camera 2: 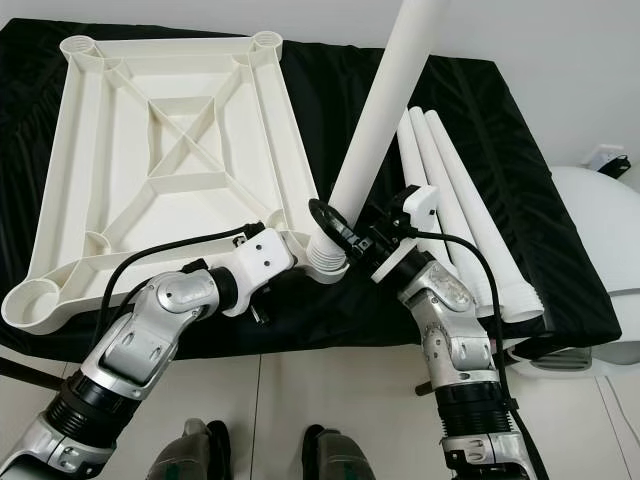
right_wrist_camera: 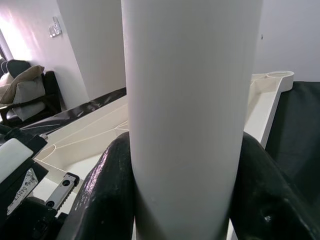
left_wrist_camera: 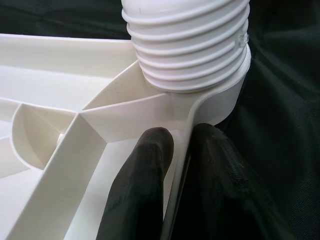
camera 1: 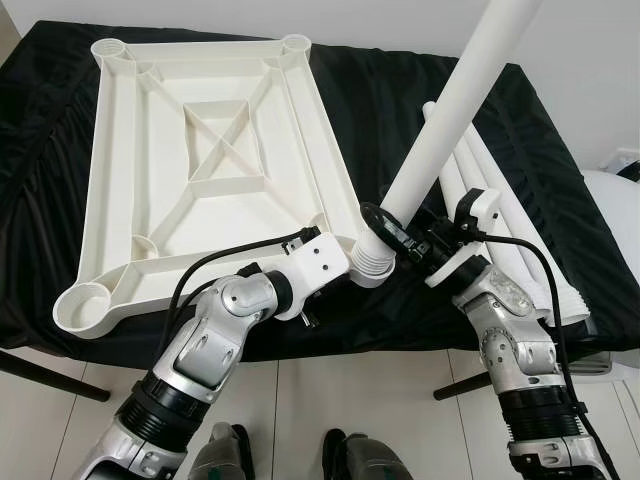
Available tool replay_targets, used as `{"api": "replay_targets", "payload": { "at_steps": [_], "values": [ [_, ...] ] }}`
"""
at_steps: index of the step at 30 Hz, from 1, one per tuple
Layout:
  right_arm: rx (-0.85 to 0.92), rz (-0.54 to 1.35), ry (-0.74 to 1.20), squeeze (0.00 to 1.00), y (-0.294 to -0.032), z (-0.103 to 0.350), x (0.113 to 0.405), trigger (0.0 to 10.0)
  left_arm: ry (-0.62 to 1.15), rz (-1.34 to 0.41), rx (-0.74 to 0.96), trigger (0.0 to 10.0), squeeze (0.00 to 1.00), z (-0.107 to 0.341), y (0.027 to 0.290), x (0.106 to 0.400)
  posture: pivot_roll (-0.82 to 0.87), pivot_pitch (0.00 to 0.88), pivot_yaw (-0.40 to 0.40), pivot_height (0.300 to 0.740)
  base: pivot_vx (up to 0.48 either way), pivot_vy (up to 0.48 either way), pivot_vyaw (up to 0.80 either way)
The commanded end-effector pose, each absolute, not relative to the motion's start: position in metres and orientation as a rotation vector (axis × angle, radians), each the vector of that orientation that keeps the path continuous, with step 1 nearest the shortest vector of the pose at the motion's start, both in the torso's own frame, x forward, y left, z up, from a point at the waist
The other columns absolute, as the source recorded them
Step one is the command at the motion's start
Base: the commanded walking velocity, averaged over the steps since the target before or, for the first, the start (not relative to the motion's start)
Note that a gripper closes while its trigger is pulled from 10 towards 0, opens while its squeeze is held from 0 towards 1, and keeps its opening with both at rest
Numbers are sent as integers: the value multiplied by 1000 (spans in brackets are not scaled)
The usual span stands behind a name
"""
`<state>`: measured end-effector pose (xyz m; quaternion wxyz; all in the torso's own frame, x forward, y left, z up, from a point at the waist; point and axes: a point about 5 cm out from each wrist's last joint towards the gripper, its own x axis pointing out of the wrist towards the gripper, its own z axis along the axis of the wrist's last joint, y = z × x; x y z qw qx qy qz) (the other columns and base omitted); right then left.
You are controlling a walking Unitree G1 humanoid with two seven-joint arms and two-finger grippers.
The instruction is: Building children table
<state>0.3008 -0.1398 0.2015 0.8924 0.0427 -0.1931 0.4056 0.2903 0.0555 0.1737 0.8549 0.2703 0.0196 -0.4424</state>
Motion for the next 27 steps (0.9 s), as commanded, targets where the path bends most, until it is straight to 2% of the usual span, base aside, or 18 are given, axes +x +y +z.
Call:
{"api": "replay_targets", "payload": {
  "at_steps": [1,12,27],
  "values": [
    [87,853,-347,0,-138,189,300,10000,24,-981,578,10000,0,176,48,284,-57,160,-74,740,0,0,0],
    [6,825,-281,0,-159,171,296,10000,20,-984,566,10000,0,179,48,282,-66,174,-77,740,0,0,0],
    [-36,915,-269,0,-144,164,288,10000,21,-985,554,10000,0,180,47,279,-62,185,-85,740,0,0,0]
  ]
}}
